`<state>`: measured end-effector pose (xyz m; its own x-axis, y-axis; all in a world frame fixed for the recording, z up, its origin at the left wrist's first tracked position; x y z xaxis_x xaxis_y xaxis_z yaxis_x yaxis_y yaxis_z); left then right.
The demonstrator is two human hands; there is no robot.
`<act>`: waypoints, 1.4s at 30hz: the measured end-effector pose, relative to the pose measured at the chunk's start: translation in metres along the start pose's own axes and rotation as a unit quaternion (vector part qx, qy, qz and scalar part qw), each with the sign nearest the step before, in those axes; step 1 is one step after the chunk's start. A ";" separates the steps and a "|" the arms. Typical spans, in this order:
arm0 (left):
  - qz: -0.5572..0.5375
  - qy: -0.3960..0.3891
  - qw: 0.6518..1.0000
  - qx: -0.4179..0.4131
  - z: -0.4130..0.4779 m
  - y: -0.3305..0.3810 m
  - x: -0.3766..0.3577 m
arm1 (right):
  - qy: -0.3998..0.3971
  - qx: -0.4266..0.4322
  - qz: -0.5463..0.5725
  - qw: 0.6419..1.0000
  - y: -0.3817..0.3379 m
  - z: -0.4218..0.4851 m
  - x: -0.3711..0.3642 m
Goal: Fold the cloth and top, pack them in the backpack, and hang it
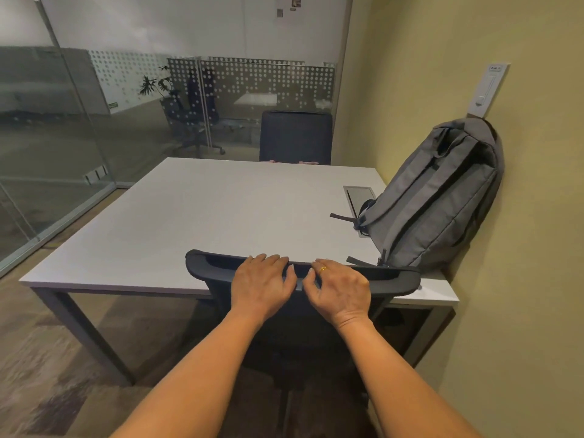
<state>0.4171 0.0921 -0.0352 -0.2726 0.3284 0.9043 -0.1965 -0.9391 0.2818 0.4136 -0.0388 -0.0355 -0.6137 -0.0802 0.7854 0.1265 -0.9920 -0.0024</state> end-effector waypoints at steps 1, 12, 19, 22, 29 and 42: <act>0.000 0.002 1.000 0.001 0.000 0.000 0.000 | 0.006 -0.002 0.001 1.000 0.000 0.000 0.000; -0.010 0.013 1.000 -0.005 0.000 0.002 0.001 | 0.014 -0.017 0.001 1.000 0.003 -0.001 -0.002; -0.005 0.013 1.000 -0.012 0.002 0.002 -0.001 | -0.009 -0.032 -0.009 0.999 0.002 0.000 0.002; 0.001 0.012 1.000 -0.019 0.001 0.002 -0.001 | -0.038 -0.033 -0.002 0.999 0.002 0.000 0.001; 0.015 -0.005 1.000 -0.020 0.003 -0.001 -0.005 | -0.101 -0.010 0.022 0.995 0.004 0.001 0.008; -0.041 -0.109 0.992 0.044 -0.006 0.002 0.009 | -0.219 -0.089 0.121 0.964 0.005 0.002 0.023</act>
<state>0.4089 0.0938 -0.0281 -0.0476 0.3828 0.9226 -0.1249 -0.9187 0.3747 0.4013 -0.0456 -0.0162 -0.1900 -0.3016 0.9343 0.0658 -0.9534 -0.2944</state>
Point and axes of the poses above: each hand's wrist, its own z-axis towards the middle knuckle, its own x-axis out of the back of the hand, y = z × x, the point moved 3 cm from there along z, towards the middle knuckle, and after that the axes turned 9 degrees about -z, right-handed, at the moved point
